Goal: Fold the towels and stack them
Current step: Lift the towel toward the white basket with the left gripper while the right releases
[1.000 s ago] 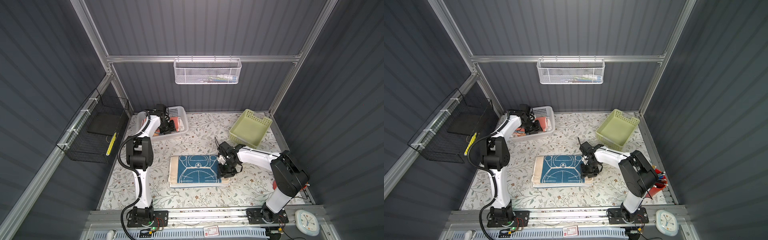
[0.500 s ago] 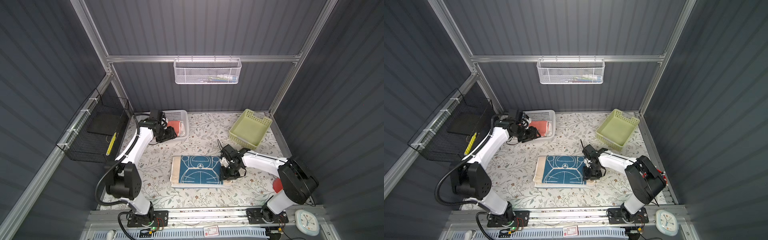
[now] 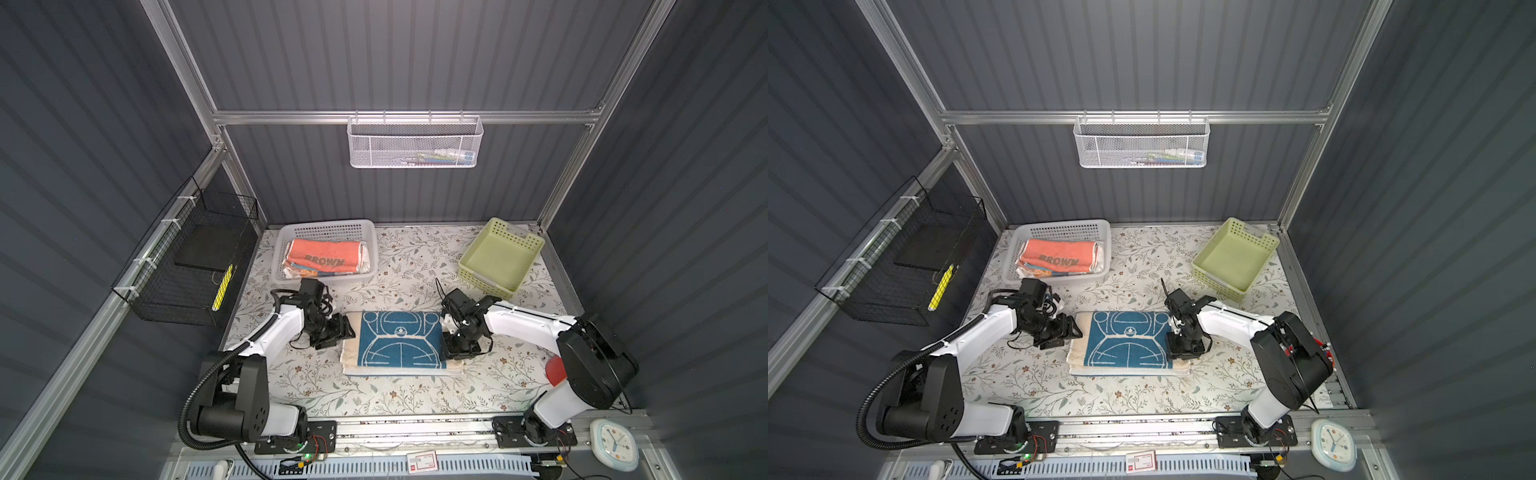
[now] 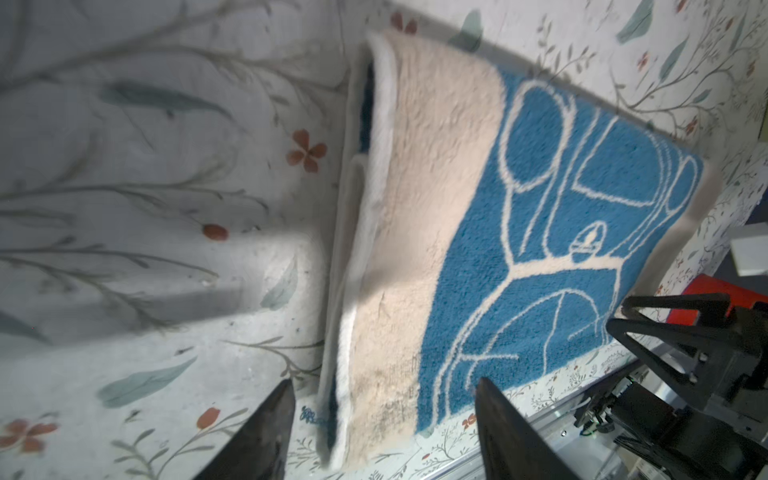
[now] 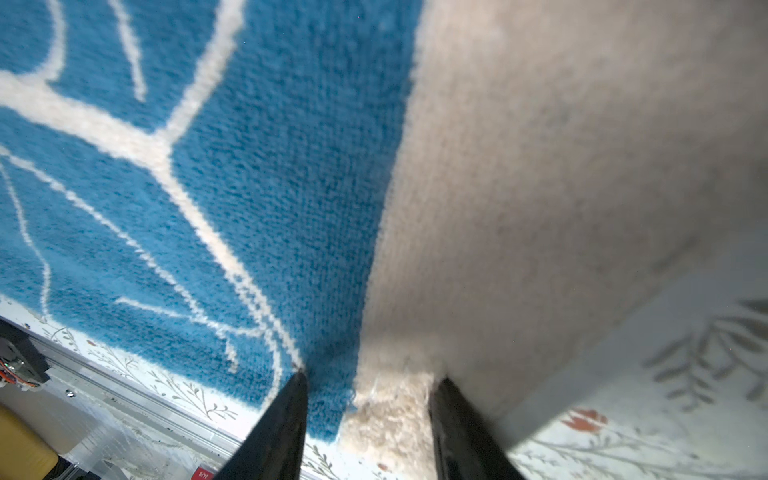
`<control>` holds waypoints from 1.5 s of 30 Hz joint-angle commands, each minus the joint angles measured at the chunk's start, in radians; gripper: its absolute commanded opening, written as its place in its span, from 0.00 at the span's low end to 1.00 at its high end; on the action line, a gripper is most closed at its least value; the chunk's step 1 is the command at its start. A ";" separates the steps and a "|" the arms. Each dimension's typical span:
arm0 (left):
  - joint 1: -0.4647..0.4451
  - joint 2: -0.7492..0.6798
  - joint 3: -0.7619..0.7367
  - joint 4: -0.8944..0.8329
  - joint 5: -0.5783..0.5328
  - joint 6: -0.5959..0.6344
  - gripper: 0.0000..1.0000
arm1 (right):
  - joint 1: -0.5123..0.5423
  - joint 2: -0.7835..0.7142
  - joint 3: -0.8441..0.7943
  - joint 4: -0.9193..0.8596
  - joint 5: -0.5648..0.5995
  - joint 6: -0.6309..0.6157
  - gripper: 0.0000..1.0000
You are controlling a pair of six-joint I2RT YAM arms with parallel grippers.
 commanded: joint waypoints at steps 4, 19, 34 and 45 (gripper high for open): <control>0.001 0.064 -0.076 0.140 0.140 -0.040 0.68 | -0.001 -0.006 0.001 -0.032 0.042 0.012 0.50; -0.027 0.122 -0.064 0.281 0.190 -0.131 0.15 | -0.001 -0.064 -0.001 -0.032 0.112 0.020 0.51; -0.204 0.354 0.864 -0.170 0.023 0.038 0.00 | -0.034 -0.303 -0.046 0.021 0.282 0.018 0.56; -0.136 0.740 1.846 -0.606 -0.016 0.212 0.00 | -0.045 -0.264 -0.011 0.039 0.237 0.003 0.55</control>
